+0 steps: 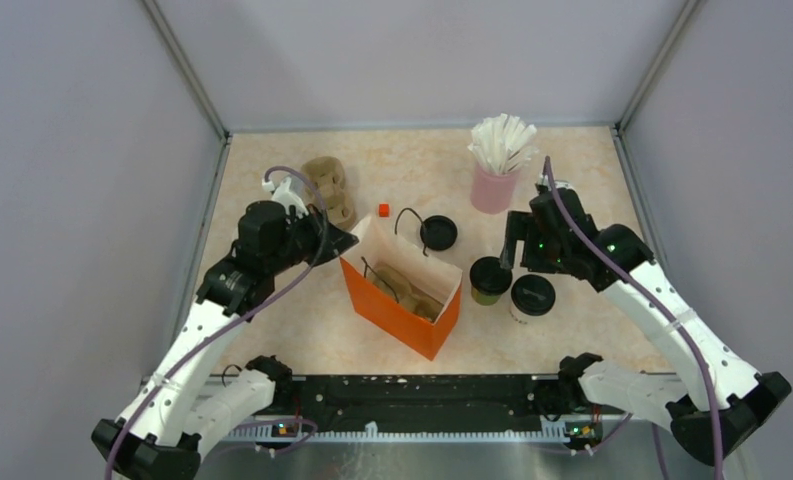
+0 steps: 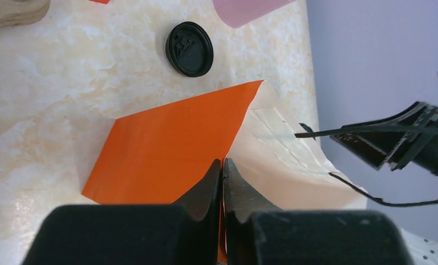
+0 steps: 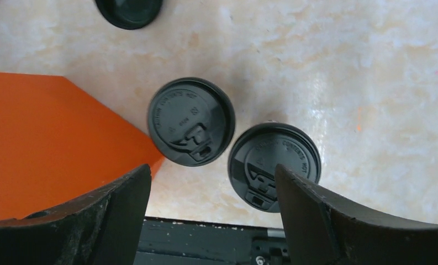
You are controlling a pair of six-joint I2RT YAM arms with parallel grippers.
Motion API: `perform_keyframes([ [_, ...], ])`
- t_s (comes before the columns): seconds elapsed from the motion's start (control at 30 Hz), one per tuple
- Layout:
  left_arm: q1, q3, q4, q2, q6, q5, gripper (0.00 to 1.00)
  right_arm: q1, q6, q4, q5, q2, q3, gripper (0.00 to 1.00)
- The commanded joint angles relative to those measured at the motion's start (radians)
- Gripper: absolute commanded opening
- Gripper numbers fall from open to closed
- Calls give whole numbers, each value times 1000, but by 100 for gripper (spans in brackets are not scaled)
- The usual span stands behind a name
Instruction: Pack the takeout coffee
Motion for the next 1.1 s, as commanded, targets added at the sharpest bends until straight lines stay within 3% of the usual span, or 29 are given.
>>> perform_keyframes([
  [0.0, -4, 32, 69, 22, -89, -17, 9, -27, 57, -142, 73, 23, 17, 83],
  [0.07, -4, 66, 40, 38, -81, -37, 18, -44, 76, -168, 58, 14, 13, 88],
  [0.13, -4, 104, 12, 50, -55, -54, 41, -54, 100, -172, 34, -3, -18, 91],
  [0.23, -3, 131, -17, 66, 0, -49, 63, -62, 147, -173, 14, -21, -68, 93],
  [0.3, -3, 156, -59, 85, 36, -44, 96, -63, 174, -173, 3, -29, -95, 93],
  [0.5, -2, 265, -265, 154, 182, -112, 99, -71, 240, -127, 26, -79, -175, 96],
  [0.67, -2, 310, -334, 154, 272, -211, 99, -78, 248, -123, 38, -82, -209, 97],
  [0.9, 0, 289, -331, 181, 305, -115, 99, -78, 219, -75, 64, -86, -239, 94],
  [1.07, 1, 308, -325, 199, 408, -78, 95, -78, 192, -74, 91, -67, -239, 94],
])
